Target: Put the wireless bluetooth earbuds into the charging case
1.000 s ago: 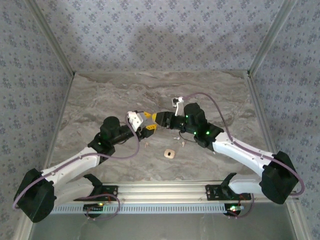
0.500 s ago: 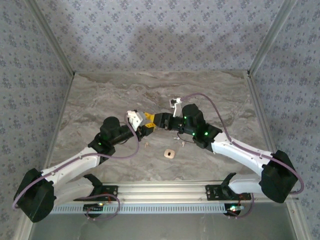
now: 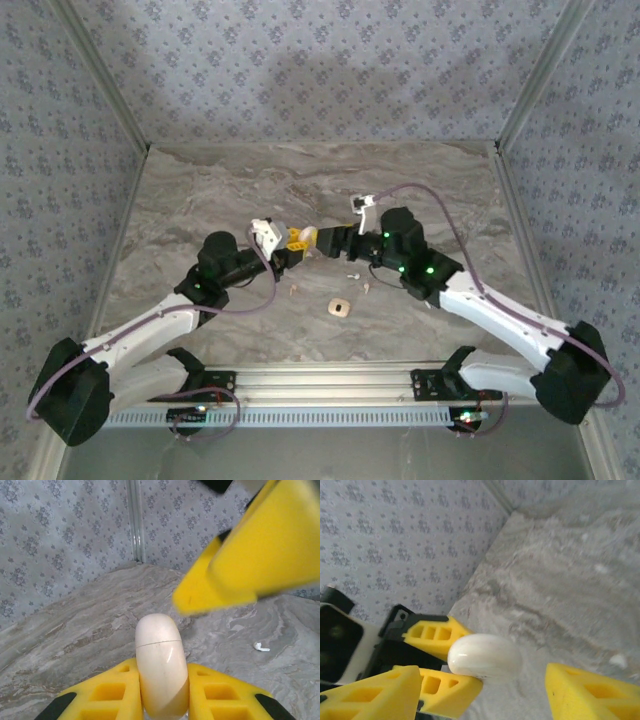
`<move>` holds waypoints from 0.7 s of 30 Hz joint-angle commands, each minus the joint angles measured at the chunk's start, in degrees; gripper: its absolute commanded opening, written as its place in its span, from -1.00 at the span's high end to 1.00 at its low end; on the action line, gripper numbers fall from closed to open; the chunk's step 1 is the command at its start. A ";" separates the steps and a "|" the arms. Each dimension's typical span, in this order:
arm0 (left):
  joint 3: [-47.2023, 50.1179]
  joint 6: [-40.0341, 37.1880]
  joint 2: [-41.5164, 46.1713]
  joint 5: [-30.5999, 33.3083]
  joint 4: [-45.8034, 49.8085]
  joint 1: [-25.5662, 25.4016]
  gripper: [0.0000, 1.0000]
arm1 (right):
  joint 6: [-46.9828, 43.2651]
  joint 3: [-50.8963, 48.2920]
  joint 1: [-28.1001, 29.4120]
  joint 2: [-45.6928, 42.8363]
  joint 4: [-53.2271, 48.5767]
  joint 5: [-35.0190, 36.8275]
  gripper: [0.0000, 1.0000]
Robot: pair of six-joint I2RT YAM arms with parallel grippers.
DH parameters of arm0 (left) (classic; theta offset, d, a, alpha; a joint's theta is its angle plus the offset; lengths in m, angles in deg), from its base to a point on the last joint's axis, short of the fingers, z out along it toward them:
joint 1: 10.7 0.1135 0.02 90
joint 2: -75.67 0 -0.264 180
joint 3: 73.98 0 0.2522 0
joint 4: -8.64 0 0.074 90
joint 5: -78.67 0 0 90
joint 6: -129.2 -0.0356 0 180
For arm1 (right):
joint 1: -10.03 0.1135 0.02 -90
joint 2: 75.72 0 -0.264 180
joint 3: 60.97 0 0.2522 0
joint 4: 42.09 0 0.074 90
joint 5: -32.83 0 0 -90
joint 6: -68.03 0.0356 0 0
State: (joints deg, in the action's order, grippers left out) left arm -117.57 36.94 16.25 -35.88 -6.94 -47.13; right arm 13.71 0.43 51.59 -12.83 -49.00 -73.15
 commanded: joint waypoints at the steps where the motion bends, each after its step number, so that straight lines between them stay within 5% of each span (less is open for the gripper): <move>1: -2.09 2.12 -0.44 -7.38 -0.32 1.84 0.61 | -14.40 -0.25 -4.30 -4.90 -5.40 -4.51 -0.42; 9: -7.41 0.77 -3.06 -21.85 3.60 3.29 0.63 | -45.36 5.80 -16.93 -3.17 -22.32 -31.73 -0.27; 12: -9.55 0.60 -4.45 -26.19 4.53 3.28 0.64 | -58.04 8.96 -17.04 -1.06 -28.11 -35.64 -0.18; 21: -12.45 -3.18 -3.73 -30.02 10.21 3.29 0.67 | -69.09 13.59 -14.35 3.77 -31.48 -37.52 -0.13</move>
State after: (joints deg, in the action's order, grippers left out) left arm -127.53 36.04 11.59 -62.11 1.10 -44.18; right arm -48.58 11.47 35.97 -10.32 -77.02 -107.23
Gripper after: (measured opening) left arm 0.218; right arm 0.567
